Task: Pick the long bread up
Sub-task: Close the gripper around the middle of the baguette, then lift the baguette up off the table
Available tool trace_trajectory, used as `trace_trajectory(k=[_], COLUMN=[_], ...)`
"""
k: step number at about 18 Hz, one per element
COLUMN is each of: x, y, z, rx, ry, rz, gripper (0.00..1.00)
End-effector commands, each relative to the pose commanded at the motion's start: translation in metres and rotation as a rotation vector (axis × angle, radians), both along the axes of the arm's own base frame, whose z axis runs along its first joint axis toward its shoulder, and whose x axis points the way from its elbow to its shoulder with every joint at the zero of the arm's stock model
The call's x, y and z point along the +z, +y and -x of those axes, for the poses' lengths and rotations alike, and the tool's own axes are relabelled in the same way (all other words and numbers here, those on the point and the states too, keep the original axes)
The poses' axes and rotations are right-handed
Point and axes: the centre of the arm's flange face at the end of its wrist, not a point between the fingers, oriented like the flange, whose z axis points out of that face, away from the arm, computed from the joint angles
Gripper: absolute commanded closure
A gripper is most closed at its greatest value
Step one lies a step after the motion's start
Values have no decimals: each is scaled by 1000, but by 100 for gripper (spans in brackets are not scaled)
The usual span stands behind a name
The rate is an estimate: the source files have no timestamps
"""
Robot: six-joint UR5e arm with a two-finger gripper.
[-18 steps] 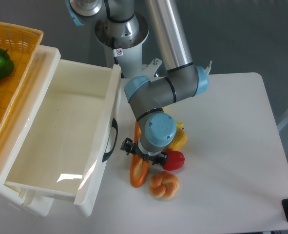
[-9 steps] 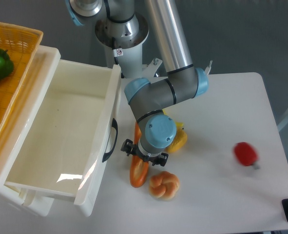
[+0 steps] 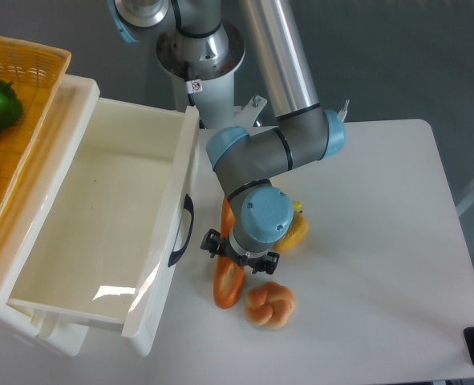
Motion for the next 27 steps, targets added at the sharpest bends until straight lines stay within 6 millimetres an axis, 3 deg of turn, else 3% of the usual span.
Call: trace_trajectory(k=[4, 5, 8, 11, 20, 23, 27], x=[-2, -2, -2, 1, 22, 59, 93], y=[1, 1, 1, 2, -5, -29, -45], z=[-1, -1, -1, 3, 33, 69, 82], rx=[-2, -2, 1, 3, 0, -56, -72], ry=[0, 0, -3, 3, 41, 26, 9], rz=[2, 2, 4, -3, -21, -23, -21], gripper=[23, 30, 56, 98, 100, 100, 100])
